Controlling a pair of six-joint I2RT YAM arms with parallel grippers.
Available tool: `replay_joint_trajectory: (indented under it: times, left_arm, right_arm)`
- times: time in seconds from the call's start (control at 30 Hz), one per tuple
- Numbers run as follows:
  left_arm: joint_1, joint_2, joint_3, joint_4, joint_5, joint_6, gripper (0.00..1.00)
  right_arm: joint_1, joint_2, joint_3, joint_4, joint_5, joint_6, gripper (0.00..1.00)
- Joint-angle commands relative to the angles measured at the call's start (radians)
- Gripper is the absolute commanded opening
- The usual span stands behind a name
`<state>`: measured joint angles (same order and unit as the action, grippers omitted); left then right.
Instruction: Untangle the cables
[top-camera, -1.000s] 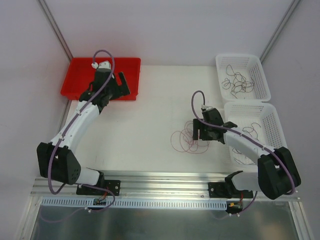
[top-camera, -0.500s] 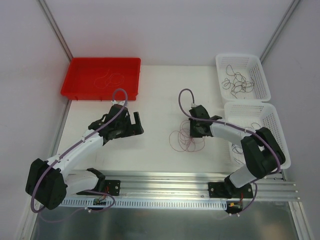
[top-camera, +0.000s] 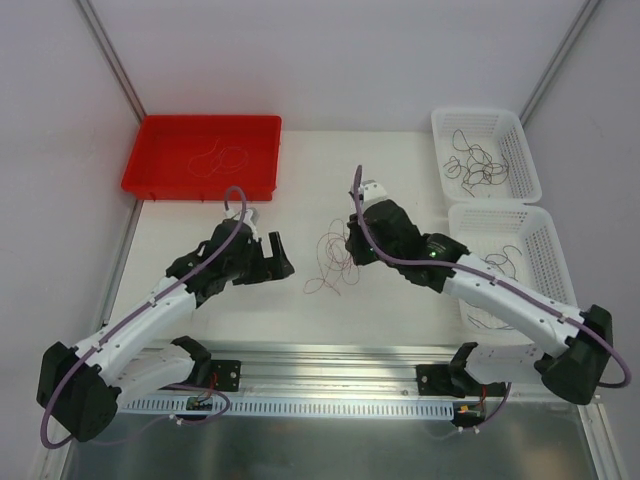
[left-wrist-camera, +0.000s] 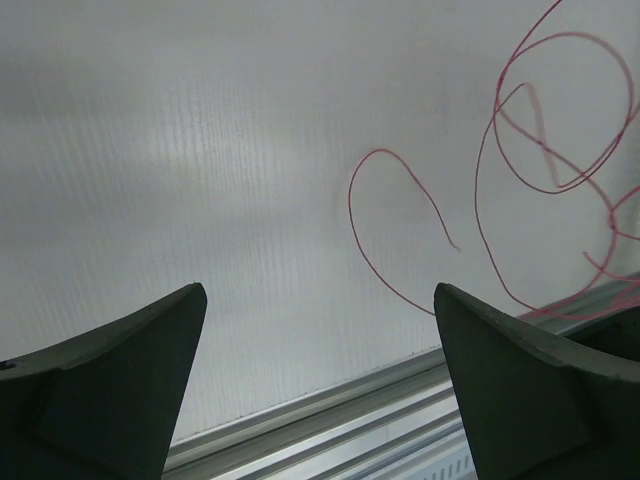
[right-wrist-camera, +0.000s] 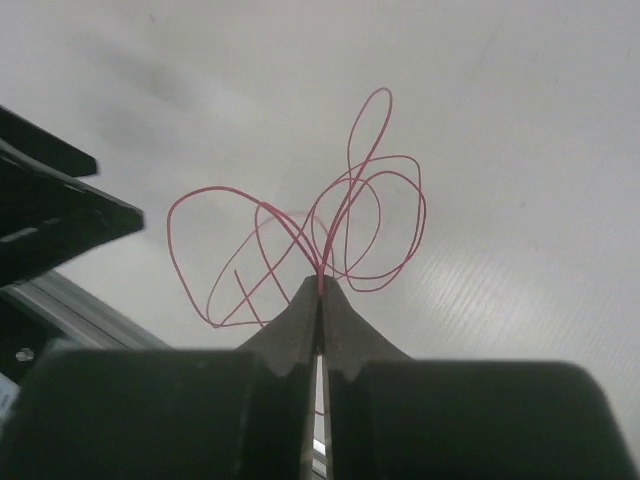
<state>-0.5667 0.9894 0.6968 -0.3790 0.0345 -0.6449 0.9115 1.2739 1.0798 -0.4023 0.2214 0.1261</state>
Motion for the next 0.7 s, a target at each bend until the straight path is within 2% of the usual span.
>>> replay_joint_trajectory:
  times: [0.0,0.23,0.43,0.67]
  left_arm:
    - [-0.015,-0.031,0.003,0.020,0.054,-0.019,0.99]
    - [-0.042,-0.028,0.017,0.029,0.102,-0.025,0.99]
    - [-0.113,-0.008,0.004,0.087,0.133,-0.030,0.98]
    - [-0.212,0.072,0.053,0.196,0.075,-0.045,0.93]
  right_arm:
    - [0.004,-0.050,0.049,-0.061,0.027,-0.033,0.02]
    - [0.003,-0.002,-0.066,0.031,-0.011,0.023,0.03]
    - [0.003,0.027,-0.098,0.080,-0.043,0.044,0.02]
    - [0.016,0.030,-0.136,0.135,-0.120,0.046,0.02]
